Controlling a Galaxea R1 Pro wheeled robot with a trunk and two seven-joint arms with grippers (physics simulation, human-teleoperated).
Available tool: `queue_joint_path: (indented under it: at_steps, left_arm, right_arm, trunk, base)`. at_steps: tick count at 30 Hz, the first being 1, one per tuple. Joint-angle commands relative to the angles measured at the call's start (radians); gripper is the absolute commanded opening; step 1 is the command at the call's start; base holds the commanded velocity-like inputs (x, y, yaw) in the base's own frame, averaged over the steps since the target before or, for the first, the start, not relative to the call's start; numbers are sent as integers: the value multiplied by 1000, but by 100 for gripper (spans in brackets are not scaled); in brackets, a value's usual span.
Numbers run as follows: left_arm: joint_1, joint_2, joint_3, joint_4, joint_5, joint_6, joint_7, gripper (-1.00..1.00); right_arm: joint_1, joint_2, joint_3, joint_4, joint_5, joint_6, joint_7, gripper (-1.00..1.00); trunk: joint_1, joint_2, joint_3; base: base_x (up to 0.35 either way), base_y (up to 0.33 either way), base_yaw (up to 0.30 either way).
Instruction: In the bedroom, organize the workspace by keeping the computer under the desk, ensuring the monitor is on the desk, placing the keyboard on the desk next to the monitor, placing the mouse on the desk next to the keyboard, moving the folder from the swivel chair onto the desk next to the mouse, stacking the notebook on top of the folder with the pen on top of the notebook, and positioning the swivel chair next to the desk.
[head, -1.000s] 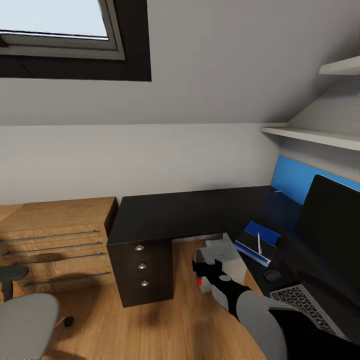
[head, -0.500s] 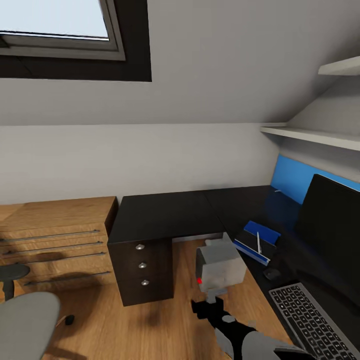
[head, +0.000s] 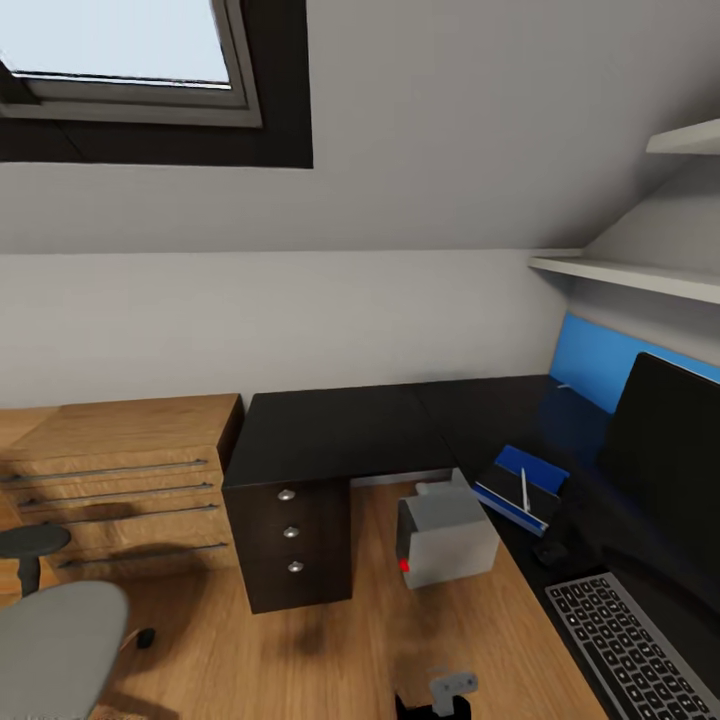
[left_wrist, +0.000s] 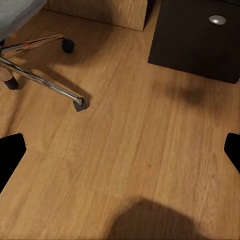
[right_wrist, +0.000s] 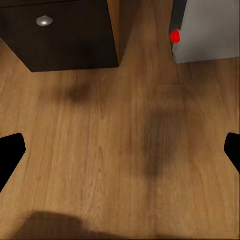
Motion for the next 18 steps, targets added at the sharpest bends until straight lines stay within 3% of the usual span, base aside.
queue_joint_path:
  at_steps: [1, 18]
  left_arm:
    - [1, -1, 4, -1, -4, 0, 1, 100]
    - [1, -1, 3, 4, -5, 9, 0, 100]
  right_arm:
    - [7, -3, -8, 2, 7, -13, 1, 100]
    - [38, -45, -8, 2, 3, -49, -14, 100]
  trunk:
    - [0, -1, 0]
    - [0, -1, 22]
  base:
    - [0, 0, 160]
    - [0, 0, 185]
